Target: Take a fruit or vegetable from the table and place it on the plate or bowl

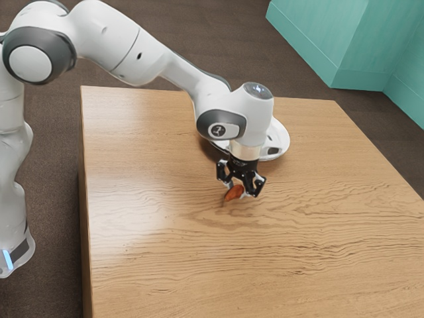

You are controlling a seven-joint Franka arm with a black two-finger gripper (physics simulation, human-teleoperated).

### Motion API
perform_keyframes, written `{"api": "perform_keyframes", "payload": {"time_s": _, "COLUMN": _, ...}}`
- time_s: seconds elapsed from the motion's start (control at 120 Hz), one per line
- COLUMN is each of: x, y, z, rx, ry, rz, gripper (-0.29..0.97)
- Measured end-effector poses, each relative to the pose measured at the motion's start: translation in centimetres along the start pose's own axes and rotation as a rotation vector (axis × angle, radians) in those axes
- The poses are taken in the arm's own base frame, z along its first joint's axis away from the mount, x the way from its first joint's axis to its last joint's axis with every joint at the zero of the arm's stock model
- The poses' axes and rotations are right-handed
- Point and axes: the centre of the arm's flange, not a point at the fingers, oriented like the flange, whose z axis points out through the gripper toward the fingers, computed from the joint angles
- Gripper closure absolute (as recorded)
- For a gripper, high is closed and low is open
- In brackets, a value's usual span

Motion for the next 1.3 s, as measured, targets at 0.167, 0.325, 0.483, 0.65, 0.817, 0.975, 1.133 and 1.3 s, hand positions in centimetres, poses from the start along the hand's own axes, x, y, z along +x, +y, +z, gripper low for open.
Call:
{"api": "perform_keyframes", "payload": {"time_s": 0.167, "x": -0.4, "y": 0.3, "z": -3.0, "rx": -0.041, "ry": 0.032, "rz": 0.011, "gripper": 0.55}}
{"api": "perform_keyframes", "payload": {"time_s": 0.325, "x": 0.3, "y": 1.5, "z": -10.6, "rx": -0.121, "ry": 0.159, "rz": 0.057, "gripper": 0.54}}
{"api": "perform_keyframes", "payload": {"time_s": 0.483, "x": 3.3, "y": -0.7, "z": -11.5, "rx": -0.107, "ry": 0.196, "rz": 0.011, "gripper": 0.55}}
{"api": "perform_keyframes", "payload": {"time_s": 0.65, "x": 12.9, "y": -10.9, "z": -11.0, "rx": -0.047, "ry": 0.224, "rz": -0.212, "gripper": 0.56}}
{"api": "perform_keyframes", "payload": {"time_s": 0.817, "x": 21.7, "y": -25.9, "z": -10.5, "rx": 0.032, "ry": 0.253, "rz": -0.491, "gripper": 0.56}}
{"api": "perform_keyframes", "payload": {"time_s": 0.975, "x": 26.4, "y": -38.5, "z": -11.6, "rx": 0.088, "ry": 0.299, "rz": -0.696, "gripper": 0.55}}
{"api": "perform_keyframes", "payload": {"time_s": 1.133, "x": 21.8, "y": -17.9, "z": -10.8, "rx": 0.017, "ry": 0.288, "rz": -0.346, "gripper": 0.56}}
{"api": "perform_keyframes", "payload": {"time_s": 1.3, "x": 21.4, "y": -15.8, "z": -10.4, "rx": 0.016, "ry": 0.287, "rz": -0.302, "gripper": 0.56}}
